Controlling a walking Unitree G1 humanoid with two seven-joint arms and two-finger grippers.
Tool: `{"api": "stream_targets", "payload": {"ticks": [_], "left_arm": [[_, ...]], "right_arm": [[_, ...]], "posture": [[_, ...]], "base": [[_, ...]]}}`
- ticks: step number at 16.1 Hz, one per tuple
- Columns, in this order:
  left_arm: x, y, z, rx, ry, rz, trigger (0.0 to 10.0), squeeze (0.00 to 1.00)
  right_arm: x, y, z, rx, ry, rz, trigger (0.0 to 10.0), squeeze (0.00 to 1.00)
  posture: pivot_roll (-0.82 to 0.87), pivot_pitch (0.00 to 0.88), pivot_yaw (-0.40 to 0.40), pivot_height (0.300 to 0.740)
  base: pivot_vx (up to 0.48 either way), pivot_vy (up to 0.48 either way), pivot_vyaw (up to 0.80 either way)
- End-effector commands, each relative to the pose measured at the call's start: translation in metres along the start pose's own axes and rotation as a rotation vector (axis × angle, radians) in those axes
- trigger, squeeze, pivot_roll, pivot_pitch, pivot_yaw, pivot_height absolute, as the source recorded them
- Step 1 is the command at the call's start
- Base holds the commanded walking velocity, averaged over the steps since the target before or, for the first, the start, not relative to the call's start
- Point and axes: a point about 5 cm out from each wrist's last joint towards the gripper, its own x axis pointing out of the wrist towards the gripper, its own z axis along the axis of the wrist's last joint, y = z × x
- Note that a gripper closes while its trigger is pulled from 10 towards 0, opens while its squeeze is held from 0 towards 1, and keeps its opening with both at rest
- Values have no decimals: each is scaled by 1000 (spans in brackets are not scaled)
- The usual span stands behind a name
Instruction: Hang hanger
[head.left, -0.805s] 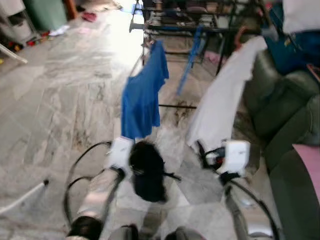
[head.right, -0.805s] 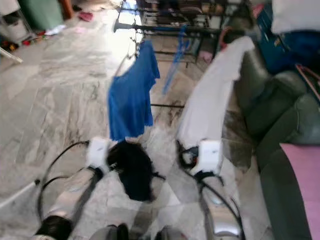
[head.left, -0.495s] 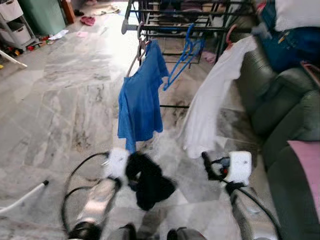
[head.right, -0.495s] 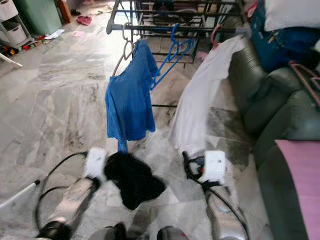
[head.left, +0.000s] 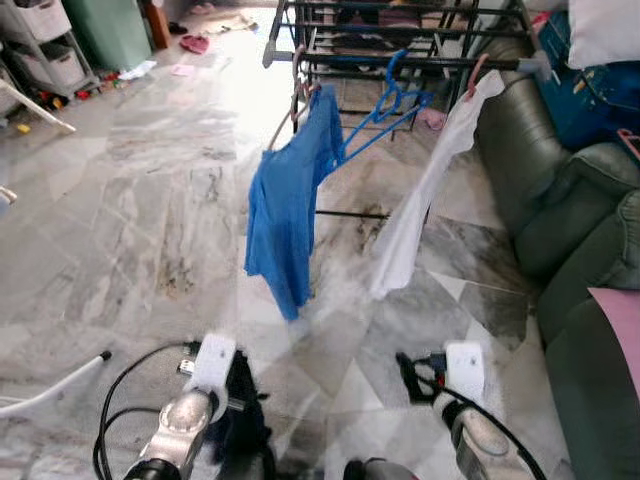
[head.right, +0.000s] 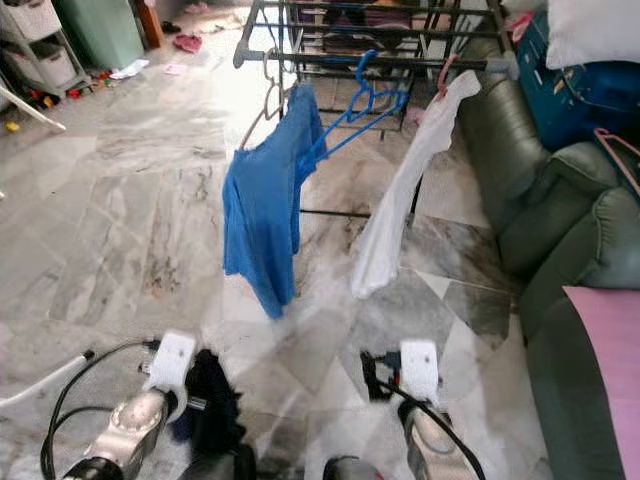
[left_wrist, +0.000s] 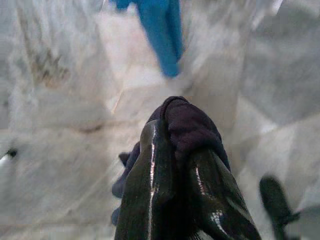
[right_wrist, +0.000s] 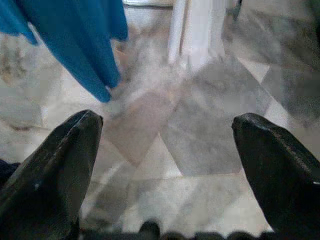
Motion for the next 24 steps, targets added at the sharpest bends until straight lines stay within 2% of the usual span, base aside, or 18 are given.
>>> {"api": "stream_targets", "payload": {"ticks": [1, 3, 5, 7, 9, 13, 15, 16, 20, 24], "left_arm": [[1, 4, 1, 20, 13, 15, 10000, 0], [0, 5, -8, 66, 72, 21, 10000, 0], [-2, 10, -14, 65, 117, 56, 10000, 0], [0, 14, -10, 33, 118, 81, 10000, 0], [0, 11, -12, 42, 144, 70, 10000, 0], [-6, 2, -36, -52, 281, 58, 10000, 0], [-12, -1, -49, -25, 351, 68, 10000, 0], [-13, 1, -52, -7, 364, 74, 10000, 0], [-22, 14, -64, -34, 403, 129, 10000, 0], [-25, 18, -69, -31, 421, 145, 10000, 0]], "right_arm": [[0, -5, -8, 35, 33, -23, 10000, 0], [2, -9, -24, 89, 118, -48, 10000, 0], [4, -9, -33, 58, 196, -77, 10000, 0], [9, -4, -32, 31, 216, -61, 10000, 0], [9, 0, -36, 27, 253, -43, 10000, 0], [-2, 4, -59, 76, 368, -44, 10000, 0], [-13, 3, -75, 36, 441, -48, 10000, 0], [-14, 4, -78, 21, 451, -32, 10000, 0], [-16, 6, -81, -15, 478, -2, 10000, 0], [-16, 10, -82, -28, 490, 9, 10000, 0]], "posture": [[-138, 150, 14, 740], [-138, 136, 21, 740], [-145, 125, 29, 740], [-144, 121, 30, 740], [-136, 107, 26, 740], [-120, 83, 21, 740], [-120, 83, 21, 740], [-99, 77, 11, 740], [-50, 56, 4, 740], [-41, 49, 9, 740]], "base": [[0, 0, 0], [0, 0, 0], [0, 0, 0], [0, 0, 0], [0, 0, 0], [0, 0, 0], [0, 0, 0], [0, 0, 0], [0, 0, 0], [0, 0, 0]]}}
